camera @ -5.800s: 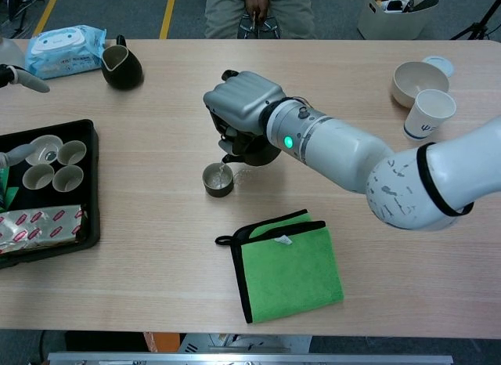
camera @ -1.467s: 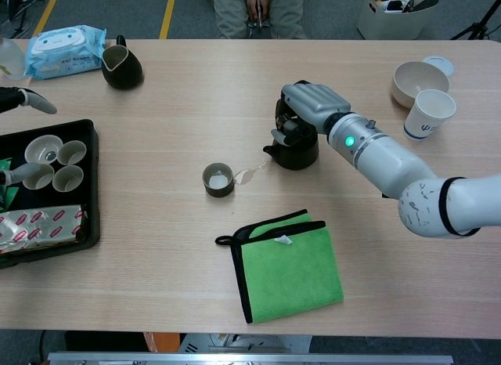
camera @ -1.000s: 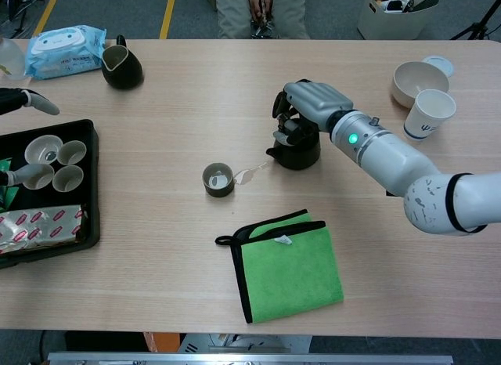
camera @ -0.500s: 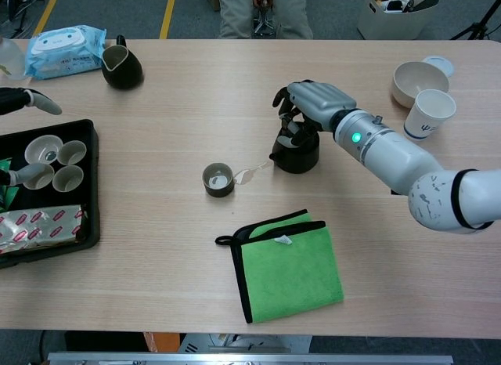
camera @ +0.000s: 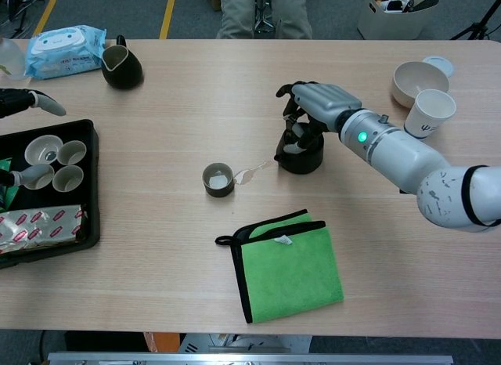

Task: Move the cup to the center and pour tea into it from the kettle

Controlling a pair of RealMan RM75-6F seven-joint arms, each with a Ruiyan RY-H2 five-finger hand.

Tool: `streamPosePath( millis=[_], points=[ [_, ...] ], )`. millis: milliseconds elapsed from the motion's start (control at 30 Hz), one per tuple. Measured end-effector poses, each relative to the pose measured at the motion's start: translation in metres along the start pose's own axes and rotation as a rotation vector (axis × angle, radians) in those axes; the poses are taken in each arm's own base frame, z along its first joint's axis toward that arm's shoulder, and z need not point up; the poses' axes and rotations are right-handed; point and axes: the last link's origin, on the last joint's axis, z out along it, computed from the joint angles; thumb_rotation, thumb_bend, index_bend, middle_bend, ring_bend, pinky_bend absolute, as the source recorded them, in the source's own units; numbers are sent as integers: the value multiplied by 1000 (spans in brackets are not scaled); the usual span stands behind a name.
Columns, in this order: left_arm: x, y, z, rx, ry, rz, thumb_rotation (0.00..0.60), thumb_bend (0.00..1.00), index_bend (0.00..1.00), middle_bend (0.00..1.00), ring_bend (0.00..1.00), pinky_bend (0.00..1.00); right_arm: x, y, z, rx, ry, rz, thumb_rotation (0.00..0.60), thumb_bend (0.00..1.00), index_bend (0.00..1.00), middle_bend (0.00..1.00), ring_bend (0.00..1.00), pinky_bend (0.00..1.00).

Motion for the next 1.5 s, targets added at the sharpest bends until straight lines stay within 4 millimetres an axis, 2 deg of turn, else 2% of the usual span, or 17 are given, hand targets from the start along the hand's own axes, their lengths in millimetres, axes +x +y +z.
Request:
streamPosePath(
  millis=[133,433,633,800,1133,1233,1300,1400,1500],
  points=[
    [-1,1,0,-2,-2,1,600,282,217,179,142,120,-1,0,-2,7,-17,19,510,0,117,106,0,0],
    [-1,1,1,-2,-4,3,600,281,217,179,142,120,4,3,-4,19,-28,55,462,0,117,103,0,0],
    [-1,2,1,-3,-4,3,600,282,218,179,142,120,7,5,-7,27,-30,48,453,0,95,98,0,0],
    [0,2,1,-4,-2,5,600,281,217,179,142,120,8,8,-9,26,-34,6,455,0,2,74,0,0],
    [0,2,1,-5,-2,4,600,281,217,179,142,120,18,12,-15,19,-3,-28,458,0,0,60,0,0],
    [1,2,2,-4,1,3,600,281,217,180,142,120,23,13,-18,19,20,-30,481,0,0,60,0,0],
    [2,2,2,-3,4,3,600,282,217,180,142,120,27,14,-22,19,42,-34,546,0,0,60,0,0],
    [3,1,2,-3,9,4,600,282,218,181,142,120,35,19,-29,12,79,-45,600,0,0,60,0,0],
    [5,1,2,-4,14,4,600,281,218,183,142,120,43,26,-40,-2,117,-57,600,0,0,67,0,0]
  ],
)
